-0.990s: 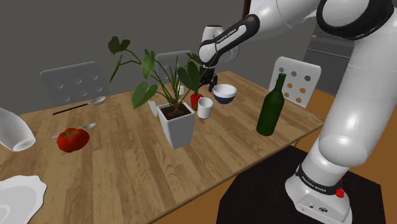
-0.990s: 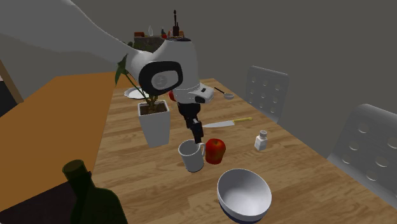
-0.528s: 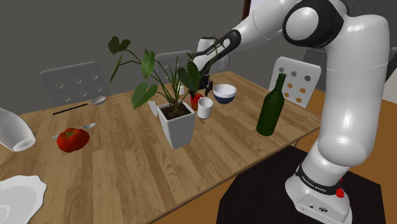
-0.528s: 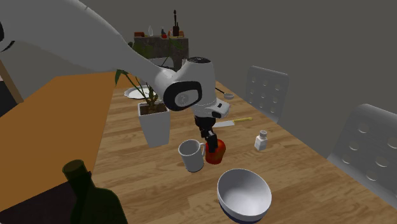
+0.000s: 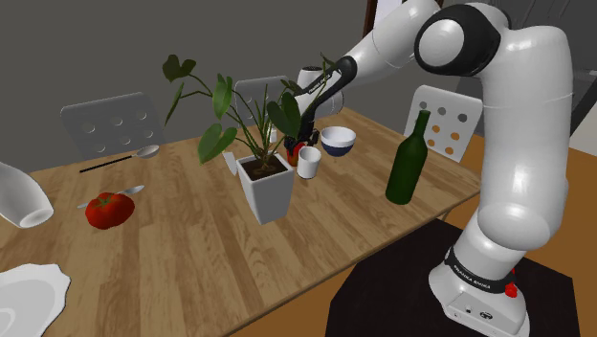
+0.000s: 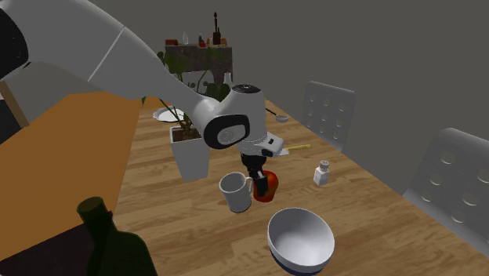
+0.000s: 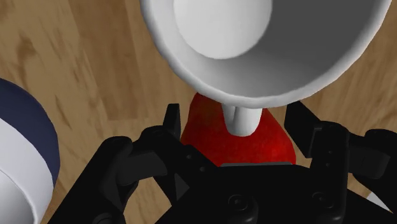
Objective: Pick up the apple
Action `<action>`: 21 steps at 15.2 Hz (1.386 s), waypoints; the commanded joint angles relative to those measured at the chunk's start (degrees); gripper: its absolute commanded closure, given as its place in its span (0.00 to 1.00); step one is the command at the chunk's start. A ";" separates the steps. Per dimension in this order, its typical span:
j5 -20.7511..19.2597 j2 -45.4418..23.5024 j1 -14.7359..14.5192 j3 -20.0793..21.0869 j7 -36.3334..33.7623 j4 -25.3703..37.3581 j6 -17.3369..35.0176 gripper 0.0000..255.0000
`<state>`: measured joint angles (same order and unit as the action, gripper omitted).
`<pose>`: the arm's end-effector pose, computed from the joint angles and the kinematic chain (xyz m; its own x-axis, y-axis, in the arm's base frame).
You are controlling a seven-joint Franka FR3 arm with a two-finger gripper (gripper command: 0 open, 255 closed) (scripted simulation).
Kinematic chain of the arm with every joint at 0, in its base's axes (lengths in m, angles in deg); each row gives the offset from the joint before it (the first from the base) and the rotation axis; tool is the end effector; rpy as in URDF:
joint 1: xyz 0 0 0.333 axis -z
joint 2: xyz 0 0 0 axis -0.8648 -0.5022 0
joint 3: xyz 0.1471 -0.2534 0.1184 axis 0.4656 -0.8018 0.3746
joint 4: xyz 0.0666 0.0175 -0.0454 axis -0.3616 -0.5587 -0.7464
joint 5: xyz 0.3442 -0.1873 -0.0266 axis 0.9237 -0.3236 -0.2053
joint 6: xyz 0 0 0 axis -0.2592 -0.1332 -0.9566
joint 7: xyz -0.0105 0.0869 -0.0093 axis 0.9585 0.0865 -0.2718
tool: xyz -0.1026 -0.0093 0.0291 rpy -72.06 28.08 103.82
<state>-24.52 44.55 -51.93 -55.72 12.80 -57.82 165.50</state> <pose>0.6291 -0.1102 0.2920 0.9136 -0.3851 0.1305 -0.3812 -0.9229 -0.0547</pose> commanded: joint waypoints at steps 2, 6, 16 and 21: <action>0.00 -0.10 0.00 -0.01 -0.01 -0.05 0.15 1.00; -0.01 -0.12 -0.03 0.00 -0.06 -0.04 0.16 1.00; -0.36 3.14 -0.13 -0.18 -0.37 1.08 -4.22 1.00; -0.59 5.16 -0.19 -0.28 -0.59 2.29 -7.45 1.00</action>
<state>-25.05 49.11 -52.11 -55.97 12.26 -55.68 158.82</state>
